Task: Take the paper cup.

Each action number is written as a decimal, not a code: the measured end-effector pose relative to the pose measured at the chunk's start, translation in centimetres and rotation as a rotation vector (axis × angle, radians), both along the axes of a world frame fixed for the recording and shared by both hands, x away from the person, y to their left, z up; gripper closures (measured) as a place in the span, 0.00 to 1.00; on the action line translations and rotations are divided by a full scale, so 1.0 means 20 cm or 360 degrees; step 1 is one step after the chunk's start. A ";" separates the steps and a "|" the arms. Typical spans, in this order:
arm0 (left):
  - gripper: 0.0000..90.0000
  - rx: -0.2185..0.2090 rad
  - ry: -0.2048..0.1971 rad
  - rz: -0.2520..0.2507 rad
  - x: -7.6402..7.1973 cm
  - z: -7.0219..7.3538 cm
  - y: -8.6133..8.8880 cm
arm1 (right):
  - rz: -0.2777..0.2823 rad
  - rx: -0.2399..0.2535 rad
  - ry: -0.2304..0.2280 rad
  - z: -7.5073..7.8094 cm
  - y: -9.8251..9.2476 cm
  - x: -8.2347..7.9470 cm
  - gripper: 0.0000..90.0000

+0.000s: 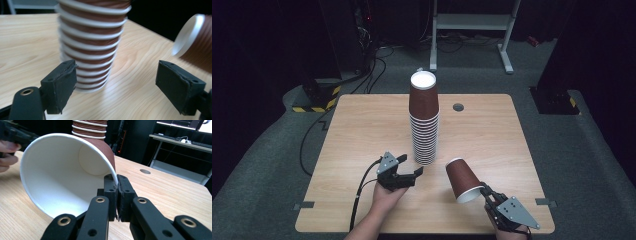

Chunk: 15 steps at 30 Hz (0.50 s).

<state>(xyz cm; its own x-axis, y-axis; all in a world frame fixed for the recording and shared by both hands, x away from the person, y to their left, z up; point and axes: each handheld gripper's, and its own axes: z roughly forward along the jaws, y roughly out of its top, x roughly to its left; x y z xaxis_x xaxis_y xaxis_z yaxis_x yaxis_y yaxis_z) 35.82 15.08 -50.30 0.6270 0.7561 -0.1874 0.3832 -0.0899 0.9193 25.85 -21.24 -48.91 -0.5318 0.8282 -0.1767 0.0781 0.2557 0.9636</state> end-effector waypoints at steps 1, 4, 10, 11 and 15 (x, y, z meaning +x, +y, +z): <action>0.19 0.0023 0.0004 0.0009 0.00 -0.01 0.02 | -0.0002 0.0000 0.0001 0.00 0.00 0.00 0.96; 0.20 0.0091 0.0016 0.0038 -0.02 -0.03 0.09 | -0.0012 0.0001 0.0008 0.00 -0.01 0.01 0.96; 0.19 0.0204 0.0059 0.0093 -0.07 -0.07 0.25 | -0.0033 0.0010 0.0054 0.00 -0.03 0.03 0.96; 0.18 0.0220 0.0072 0.0098 -0.07 -0.07 0.29 | -0.0038 0.0010 0.0066 0.00 -0.04 0.03 0.96; 0.17 0.0295 0.0110 0.0139 -0.10 -0.09 0.39 | -0.0055 -0.0006 0.0122 -0.01 -0.05 0.06 0.96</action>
<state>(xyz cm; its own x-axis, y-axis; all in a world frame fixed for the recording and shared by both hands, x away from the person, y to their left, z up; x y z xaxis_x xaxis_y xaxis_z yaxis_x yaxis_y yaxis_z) 33.83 22.88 -52.07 0.5481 0.8325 -0.0803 0.4584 -0.2188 0.8614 26.97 -22.25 -49.07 -0.5150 0.8458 -0.1396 0.1603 0.2550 0.9536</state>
